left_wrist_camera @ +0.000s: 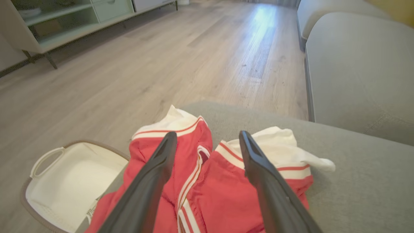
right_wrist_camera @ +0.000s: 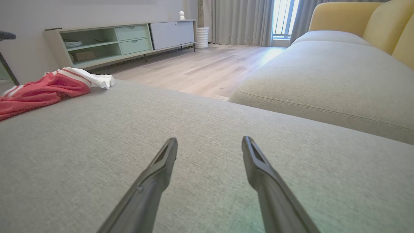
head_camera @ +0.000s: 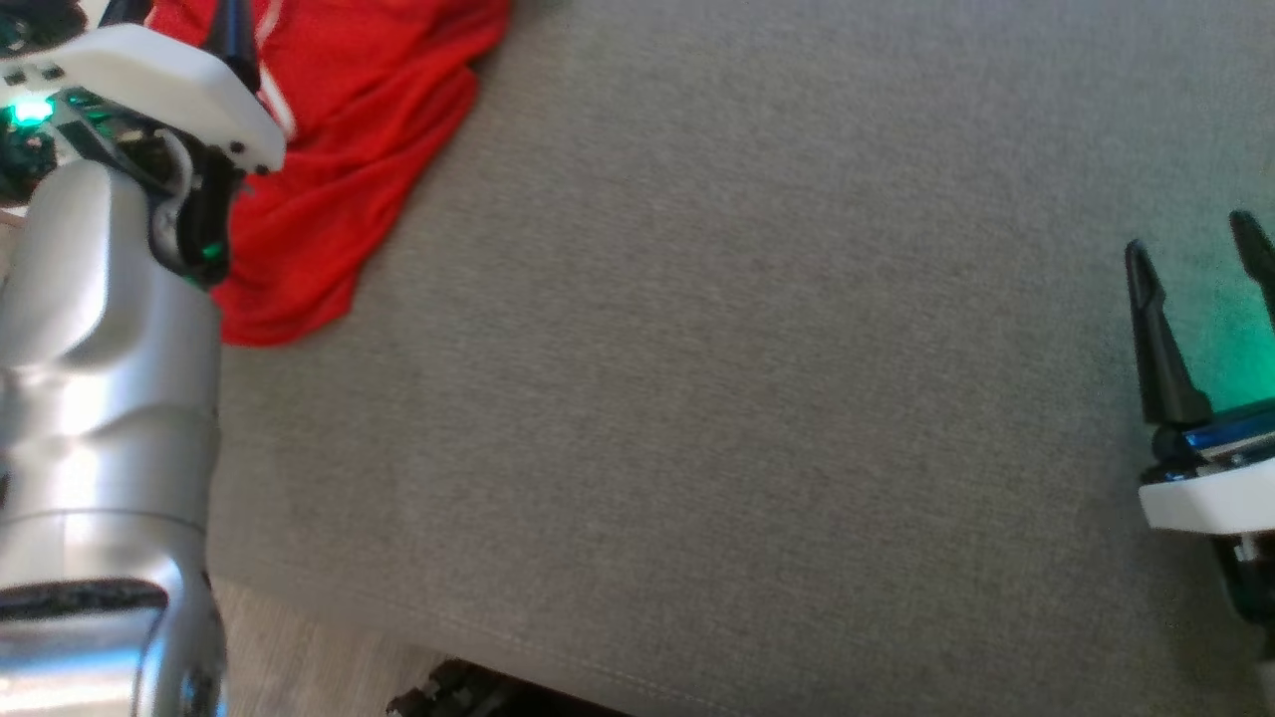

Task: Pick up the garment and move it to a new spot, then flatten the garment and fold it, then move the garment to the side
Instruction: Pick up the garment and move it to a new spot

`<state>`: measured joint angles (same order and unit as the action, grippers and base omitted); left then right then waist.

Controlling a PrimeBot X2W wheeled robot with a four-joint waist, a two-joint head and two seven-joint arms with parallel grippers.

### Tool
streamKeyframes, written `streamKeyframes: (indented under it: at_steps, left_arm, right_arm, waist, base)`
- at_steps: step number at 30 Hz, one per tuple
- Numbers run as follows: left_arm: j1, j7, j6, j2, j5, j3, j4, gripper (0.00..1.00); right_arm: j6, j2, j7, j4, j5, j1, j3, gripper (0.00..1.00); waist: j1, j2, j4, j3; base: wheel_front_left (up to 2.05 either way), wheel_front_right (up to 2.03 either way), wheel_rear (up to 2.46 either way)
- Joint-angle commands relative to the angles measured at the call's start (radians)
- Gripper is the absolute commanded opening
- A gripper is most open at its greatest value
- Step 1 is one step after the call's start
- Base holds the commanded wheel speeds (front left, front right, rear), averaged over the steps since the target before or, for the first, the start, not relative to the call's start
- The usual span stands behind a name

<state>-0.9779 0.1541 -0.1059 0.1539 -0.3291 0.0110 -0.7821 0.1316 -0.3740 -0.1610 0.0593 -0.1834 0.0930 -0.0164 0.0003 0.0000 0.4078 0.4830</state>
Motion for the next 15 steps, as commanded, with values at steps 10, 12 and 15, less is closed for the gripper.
streamKeyframes:
  at_steps: [10,12,15]
  left_arm:
    - [-0.123,0.01,-0.007,0.115,-0.01,-0.009,-0.334,1.0]
    - [-0.127,-0.004,0.004,0.125,-0.008,-0.009,-0.374,1.0]
    - [-0.132,-0.023,0.008,0.133,-0.005,-0.002,-0.419,1.0]
  right_arm:
    - [-0.001,-0.031,0.042,0.145,0.006,-0.005,0.037,1.0]
    - [-0.001,-0.031,0.046,0.153,0.009,-0.007,0.04,1.0]
    - [-0.001,-0.03,0.048,0.163,0.011,-0.009,0.045,1.0]
  waist:
    - [-0.0003,0.0,-0.089,0.137]
    - [-0.0003,0.0,-0.094,0.144]
    - [-0.0003,0.0,-0.097,0.151]
  base:
    - [0.0,0.0,0.0]
    - [0.0,0.0,0.0]
    - [0.0,0.0,0.0]
